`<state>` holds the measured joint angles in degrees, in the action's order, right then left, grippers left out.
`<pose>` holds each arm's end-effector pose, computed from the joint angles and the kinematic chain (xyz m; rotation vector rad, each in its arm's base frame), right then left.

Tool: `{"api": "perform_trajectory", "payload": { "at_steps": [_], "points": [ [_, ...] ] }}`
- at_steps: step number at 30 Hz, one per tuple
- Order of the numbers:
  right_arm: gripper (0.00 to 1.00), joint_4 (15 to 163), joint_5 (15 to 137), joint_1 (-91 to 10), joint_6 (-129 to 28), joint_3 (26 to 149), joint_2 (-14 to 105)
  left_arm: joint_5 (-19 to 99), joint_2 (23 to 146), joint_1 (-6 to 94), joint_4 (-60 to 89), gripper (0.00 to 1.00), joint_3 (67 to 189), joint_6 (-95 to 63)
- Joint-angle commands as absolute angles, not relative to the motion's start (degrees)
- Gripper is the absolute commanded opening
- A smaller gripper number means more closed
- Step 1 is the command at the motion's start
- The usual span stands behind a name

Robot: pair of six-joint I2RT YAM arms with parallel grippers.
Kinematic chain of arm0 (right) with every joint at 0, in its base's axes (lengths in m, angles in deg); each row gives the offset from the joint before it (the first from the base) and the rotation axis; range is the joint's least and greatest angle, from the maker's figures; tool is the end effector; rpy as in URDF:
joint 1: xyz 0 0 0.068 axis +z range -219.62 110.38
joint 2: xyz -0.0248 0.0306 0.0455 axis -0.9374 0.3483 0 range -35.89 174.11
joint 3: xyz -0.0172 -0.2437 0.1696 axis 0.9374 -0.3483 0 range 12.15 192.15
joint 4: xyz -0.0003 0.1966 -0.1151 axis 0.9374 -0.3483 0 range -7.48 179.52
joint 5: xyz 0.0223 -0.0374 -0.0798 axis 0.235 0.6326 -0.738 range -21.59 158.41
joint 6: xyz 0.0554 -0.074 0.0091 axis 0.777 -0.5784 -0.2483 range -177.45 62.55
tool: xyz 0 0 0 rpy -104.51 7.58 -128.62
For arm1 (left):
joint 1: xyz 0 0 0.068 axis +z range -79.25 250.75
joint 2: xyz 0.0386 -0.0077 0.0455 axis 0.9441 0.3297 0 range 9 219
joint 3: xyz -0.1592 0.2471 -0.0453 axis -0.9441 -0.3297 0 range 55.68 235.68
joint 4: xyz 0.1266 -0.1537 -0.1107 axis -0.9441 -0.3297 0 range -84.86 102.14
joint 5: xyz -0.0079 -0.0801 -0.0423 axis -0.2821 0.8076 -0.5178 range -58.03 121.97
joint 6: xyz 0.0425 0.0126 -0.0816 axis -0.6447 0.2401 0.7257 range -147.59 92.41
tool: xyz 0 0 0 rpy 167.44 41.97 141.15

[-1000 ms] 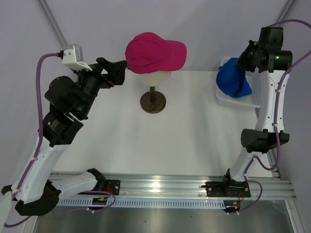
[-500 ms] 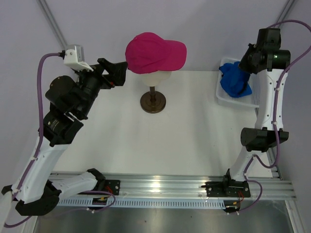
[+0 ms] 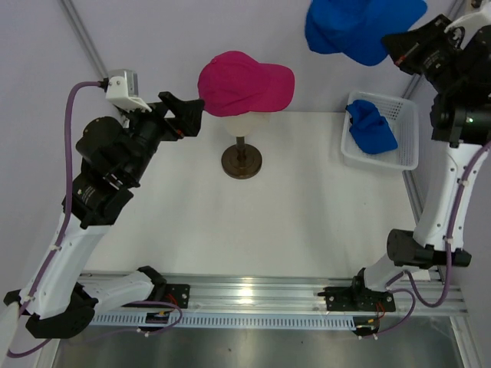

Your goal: Stack the hats

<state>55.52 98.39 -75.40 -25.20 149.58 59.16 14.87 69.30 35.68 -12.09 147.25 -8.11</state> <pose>0.3067 0.0109 0.6080 0.0464 1.4873 0.7473 0.1587 -0.0813 0.5434 -0.0480 1.4770 -0.5605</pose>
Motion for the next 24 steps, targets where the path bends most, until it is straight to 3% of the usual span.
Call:
{"api": "perform_trajectory", "payload": {
  "at_steps": [1,3,6,13,18,21,24],
  "points": [
    [0.0,38.89,81.01,-76.21,-34.49,146.19,55.43,16.24,69.47,36.3,-11.68,0.99,149.1,-7.82],
    [0.0,33.04,77.47,-76.91,-38.1,146.44,56.57,16.42,69.65,36.3,-11.68,1.0,149.54,-8.25],
    [0.0,34.31,86.29,-77.88,-34.45,147.59,57.81,16.33,70.26,36.38,-11.59,0.99,150.42,-8.52],
    [0.0,64.18,99.51,-75.86,-16.17,143.9,57.01,14.05,69.3,37.0,-13.43,0.99,149.28,-8.43],
    [0.0,88.14,111.98,-71.21,-1.67,153.72,68.04,16.31,65.79,41.2,-17.21,0.99,145.6,-4.66],
    [0.0,97.83,111.39,-67.34,7.39,164.53,77.03,18.35,63.33,44.02,-18.44,0.99,142.69,-2.72],
    [0.0,107.59,109.11,-63.57,17.15,164.3,81.87,19.14,61.48,46.39,-19.23,0.99,139.8,-1.58]
  ]
}}
